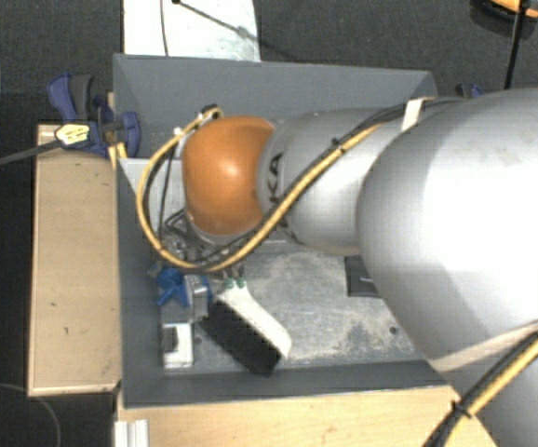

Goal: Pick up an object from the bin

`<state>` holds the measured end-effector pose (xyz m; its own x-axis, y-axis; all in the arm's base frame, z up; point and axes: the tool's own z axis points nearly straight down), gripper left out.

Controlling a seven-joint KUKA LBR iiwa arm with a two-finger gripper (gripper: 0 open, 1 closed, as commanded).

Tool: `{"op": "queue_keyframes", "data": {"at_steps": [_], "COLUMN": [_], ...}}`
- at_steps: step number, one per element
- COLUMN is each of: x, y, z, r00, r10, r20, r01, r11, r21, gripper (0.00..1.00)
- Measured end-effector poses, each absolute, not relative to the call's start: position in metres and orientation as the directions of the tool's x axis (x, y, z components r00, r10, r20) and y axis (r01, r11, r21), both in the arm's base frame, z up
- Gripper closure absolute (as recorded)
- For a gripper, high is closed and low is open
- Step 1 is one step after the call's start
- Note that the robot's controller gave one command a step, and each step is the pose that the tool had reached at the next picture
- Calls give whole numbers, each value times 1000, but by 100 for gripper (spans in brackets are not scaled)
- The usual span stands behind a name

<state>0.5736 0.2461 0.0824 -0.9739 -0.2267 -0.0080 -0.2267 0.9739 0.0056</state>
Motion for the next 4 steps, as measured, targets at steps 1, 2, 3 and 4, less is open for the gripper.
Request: {"op": "queue_keyframes", "data": {"at_steps": [1,2,3,4], "x": [572,573,573,572], "y": [245,245,245,245], "z": [99,114,124,133], "r00": [-974,-974,-974,-974], "r10": [-227,-226,-225,-225], "r20": [-1,-10,-9,-7], "r01": [-227,-226,-225,-225], "r11": [974,974,974,974], "r21": [4,4,5,5], "gripper": [100,100,100,100]}}
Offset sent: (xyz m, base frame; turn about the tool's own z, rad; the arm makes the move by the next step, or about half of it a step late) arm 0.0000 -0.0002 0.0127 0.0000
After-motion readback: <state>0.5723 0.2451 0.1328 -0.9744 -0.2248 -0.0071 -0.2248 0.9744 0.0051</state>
